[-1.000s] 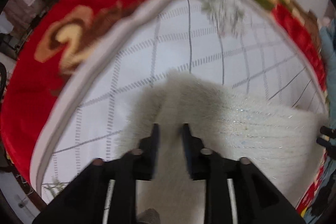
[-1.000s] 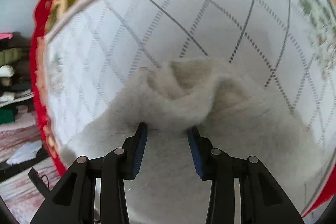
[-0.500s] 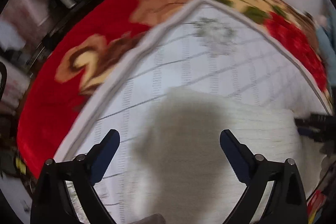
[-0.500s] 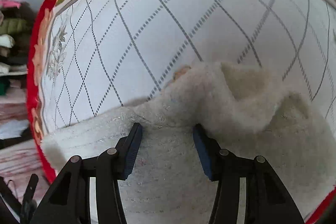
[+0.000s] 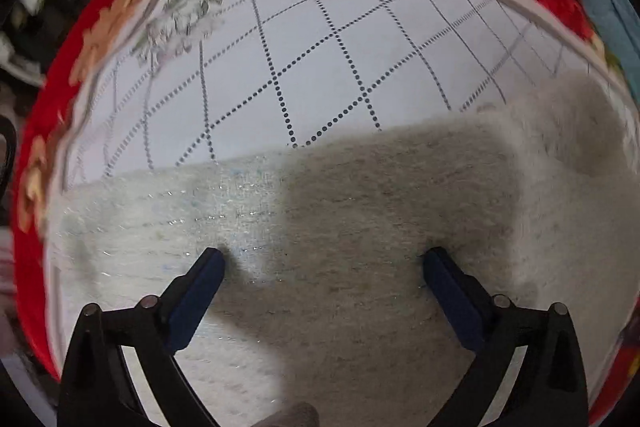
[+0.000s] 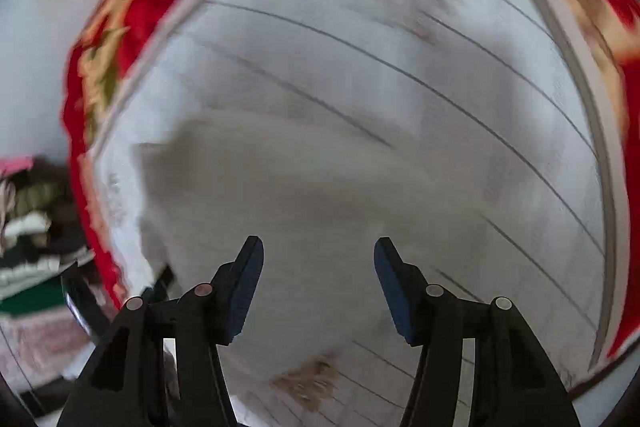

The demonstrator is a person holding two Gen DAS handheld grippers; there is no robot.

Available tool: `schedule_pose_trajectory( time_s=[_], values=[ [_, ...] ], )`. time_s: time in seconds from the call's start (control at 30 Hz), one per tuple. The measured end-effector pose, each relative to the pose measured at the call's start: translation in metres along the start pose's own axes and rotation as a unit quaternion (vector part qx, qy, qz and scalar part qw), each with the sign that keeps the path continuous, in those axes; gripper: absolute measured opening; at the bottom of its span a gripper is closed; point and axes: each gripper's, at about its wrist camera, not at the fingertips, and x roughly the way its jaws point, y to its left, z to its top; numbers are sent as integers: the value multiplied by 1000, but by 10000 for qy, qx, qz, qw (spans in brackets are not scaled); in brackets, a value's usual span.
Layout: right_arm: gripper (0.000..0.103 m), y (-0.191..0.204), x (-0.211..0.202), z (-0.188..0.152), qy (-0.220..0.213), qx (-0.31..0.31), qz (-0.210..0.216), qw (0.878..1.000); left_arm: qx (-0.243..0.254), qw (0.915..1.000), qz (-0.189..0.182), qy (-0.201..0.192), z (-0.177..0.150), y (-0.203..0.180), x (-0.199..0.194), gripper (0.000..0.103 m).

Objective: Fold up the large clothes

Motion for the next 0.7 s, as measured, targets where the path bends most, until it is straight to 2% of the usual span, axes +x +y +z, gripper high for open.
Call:
schedule_pose_trajectory(
  time_s=[0.07, 0.17, 0.23, 0.3, 0.33, 0.4, 0.47, 0.53, 0.57, 0.6, 0.63, 0.67, 0.7],
  values=[
    [60, -22, 15, -10, 149, 254, 110, 9995, -51, 9999, -102, 99, 4, 6, 0, 103],
    [60, -43, 53, -13, 452, 361, 999, 9933, -45, 9999, -91, 95, 4, 9, -2, 103],
    [64, -46, 79, -9, 448, 370, 1571, 9859, -35, 10000, -45, 73, 4, 10, -2, 103],
    [77, -46, 93, -4, 242, 440, 2222, 9737, -16, 10000, -5, 63, 5, 12, -2, 103],
    [76, -45, 97, 0, 40, 555, 2630, 9632, -10, 10000, 13, 49, 6, 13, -2, 103],
    [76, -39, 105, 3, -36, 677, 3221, 9443, -7, 10000, 42, 17, 7, 15, -2, 103],
    [76, -29, 111, 2, -131, 649, 3510, 9340, 10, 10000, 66, -10, 8, 15, -2, 103],
    [76, -21, 121, 4, -161, 455, 3444, 9376, 97, 9998, 140, -73, 11, 12, 0, 103],
    [70, -20, 122, 5, -216, 423, 3453, 9373, 133, 9996, 213, -140, 12, 12, -2, 103],
    [51, -17, 123, 7, -259, 404, 3415, 9386, 169, 9993, 274, -183, 13, 8, -2, 103],
    [40, -19, 119, 9, -299, 377, 3389, 9396, 233, 9990, 336, -204, 15, 5, -3, 103],
    [32, -18, 114, 9, -367, 369, 3395, 9392, 260, 9989, 346, -183, 17, 2, -4, 103],
    [28, -16, 106, 8, -439, 319, 3381, 9396, 308, 9989, 306, -187, 17, -3, -7, 101]
  ],
)
